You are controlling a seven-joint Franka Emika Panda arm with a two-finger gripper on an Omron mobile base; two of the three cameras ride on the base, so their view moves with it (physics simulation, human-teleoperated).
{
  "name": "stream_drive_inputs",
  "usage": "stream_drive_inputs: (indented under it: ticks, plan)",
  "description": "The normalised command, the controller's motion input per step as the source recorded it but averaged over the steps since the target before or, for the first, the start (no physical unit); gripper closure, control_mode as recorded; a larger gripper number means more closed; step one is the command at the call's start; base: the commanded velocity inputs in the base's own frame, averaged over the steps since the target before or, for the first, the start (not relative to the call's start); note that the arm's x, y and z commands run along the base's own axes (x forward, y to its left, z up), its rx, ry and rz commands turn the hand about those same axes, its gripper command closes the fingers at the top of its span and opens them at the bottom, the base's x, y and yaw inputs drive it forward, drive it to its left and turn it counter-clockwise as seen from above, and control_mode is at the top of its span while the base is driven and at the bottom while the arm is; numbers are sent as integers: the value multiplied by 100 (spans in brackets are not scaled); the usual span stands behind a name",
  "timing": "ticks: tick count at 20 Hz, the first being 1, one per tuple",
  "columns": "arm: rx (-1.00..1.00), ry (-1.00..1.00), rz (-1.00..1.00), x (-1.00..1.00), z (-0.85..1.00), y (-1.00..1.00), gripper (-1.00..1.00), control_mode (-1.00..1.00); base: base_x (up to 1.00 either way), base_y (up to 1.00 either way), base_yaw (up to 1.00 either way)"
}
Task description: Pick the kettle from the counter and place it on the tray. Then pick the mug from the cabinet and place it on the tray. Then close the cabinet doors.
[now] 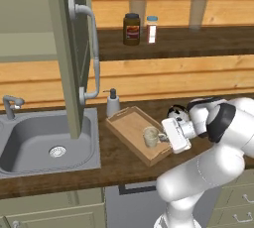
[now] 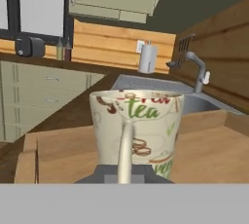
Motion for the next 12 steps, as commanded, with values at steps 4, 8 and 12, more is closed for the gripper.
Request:
stream_drive_inputs:
  ticks: [4, 8, 12]
  plan:
    - [0, 0, 0, -17, -2, 0, 100, -100, 0, 0, 0]
    - [0, 0, 0, -10, 0, 0, 100, -100, 0, 0, 0]
    - [0, 0, 0, -7, -1, 1, 100, -100, 0, 0, 0]
